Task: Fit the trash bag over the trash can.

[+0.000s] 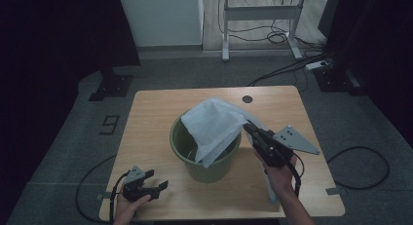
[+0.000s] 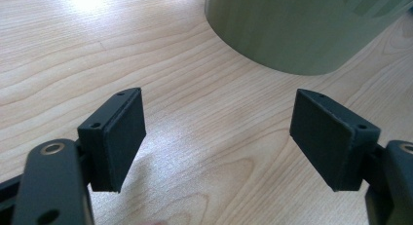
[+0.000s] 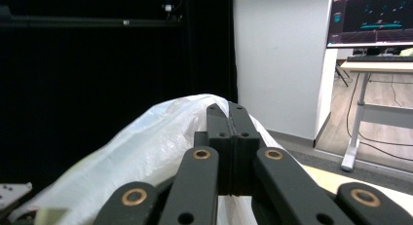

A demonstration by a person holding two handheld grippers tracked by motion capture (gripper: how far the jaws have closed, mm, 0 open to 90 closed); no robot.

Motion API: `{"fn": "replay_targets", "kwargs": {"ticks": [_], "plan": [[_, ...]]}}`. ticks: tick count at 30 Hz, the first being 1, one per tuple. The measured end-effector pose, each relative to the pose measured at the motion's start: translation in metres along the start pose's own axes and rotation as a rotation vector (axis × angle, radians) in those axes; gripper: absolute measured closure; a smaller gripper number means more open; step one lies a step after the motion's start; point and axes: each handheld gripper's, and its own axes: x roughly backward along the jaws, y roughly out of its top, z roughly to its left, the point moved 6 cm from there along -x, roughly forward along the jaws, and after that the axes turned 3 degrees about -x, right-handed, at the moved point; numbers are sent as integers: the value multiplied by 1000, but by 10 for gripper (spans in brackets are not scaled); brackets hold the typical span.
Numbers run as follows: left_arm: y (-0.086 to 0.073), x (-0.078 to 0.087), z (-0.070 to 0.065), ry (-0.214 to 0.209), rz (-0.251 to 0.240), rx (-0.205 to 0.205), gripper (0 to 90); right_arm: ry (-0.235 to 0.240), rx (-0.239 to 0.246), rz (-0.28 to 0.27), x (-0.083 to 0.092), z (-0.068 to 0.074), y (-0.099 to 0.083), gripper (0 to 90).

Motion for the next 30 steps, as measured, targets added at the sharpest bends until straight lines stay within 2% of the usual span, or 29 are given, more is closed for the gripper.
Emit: {"fn": "replay_targets", "kwargs": {"ticks": [6, 9, 15, 19, 22, 23, 25, 26, 27, 28, 30], "plan": [[0, 2, 2, 1, -8, 6, 203, -24, 49, 50, -19, 5, -19, 888], [0, 3, 3, 1, -9, 10, 203, -52, 36, 63, -22, -1, -28, 889], [-1, 2, 3, 1, -6, 8, 203, -90, 6, 45, -14, -16, -27, 889], [-1, 1, 2, 1, -2, 7, 203, -62, 12, 46, -12, -10, -27, 889], [-1, 1, 1, 0, 0, 4, 203, -13, 51, 59, -16, 8, -31, 888], [-1, 1, 1, 1, -1, 4, 203, 17, 69, 76, -20, 20, -37, 888], [-1, 1, 1, 0, -2, 5, 203, 39, 80, 96, -23, 29, -42, 888], [-1, 1, 2, 0, -2, 5, 203, 39, 80, 96, -23, 29, -42, 888], [-1, 2, 2, 0, -4, 5, 203, 60, 85, 118, -27, 37, -50, 887], [-1, 2, 2, 0, -4, 5, 203, 60, 85, 118, -27, 37, -50, 887], [-1, 2, 3, 0, -5, 8, 203, 89, 69, 142, -29, 42, -57, 845]]}}
